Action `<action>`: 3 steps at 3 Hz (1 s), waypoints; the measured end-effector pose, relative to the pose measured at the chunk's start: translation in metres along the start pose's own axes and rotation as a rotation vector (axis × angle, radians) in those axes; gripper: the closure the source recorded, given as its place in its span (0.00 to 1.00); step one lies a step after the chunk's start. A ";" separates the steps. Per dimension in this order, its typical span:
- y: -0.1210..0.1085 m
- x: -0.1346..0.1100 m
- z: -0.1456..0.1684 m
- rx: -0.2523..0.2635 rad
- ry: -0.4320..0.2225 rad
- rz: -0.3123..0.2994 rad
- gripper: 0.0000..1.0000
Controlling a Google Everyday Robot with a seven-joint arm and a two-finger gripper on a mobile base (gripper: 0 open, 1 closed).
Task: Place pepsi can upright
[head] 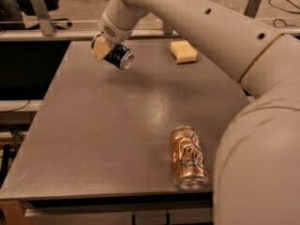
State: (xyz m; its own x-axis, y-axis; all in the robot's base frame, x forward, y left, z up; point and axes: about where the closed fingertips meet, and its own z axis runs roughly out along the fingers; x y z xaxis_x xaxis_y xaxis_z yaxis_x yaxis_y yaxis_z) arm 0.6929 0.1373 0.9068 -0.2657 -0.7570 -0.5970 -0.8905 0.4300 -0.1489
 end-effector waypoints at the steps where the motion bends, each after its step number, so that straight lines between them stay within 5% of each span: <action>1: 0.004 0.003 -0.029 -0.069 -0.175 -0.034 1.00; 2: 0.003 0.008 -0.064 -0.159 -0.364 -0.043 1.00; 3: 0.007 0.020 -0.097 -0.244 -0.513 -0.115 1.00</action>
Offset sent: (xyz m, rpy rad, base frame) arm -0.0559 -0.0828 0.0835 0.5360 -0.2158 0.4539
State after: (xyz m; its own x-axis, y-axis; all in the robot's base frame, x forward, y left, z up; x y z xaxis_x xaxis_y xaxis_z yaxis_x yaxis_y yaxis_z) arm 0.6456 0.0770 0.9700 -0.0036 -0.4305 -0.9026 -0.9786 0.1874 -0.0855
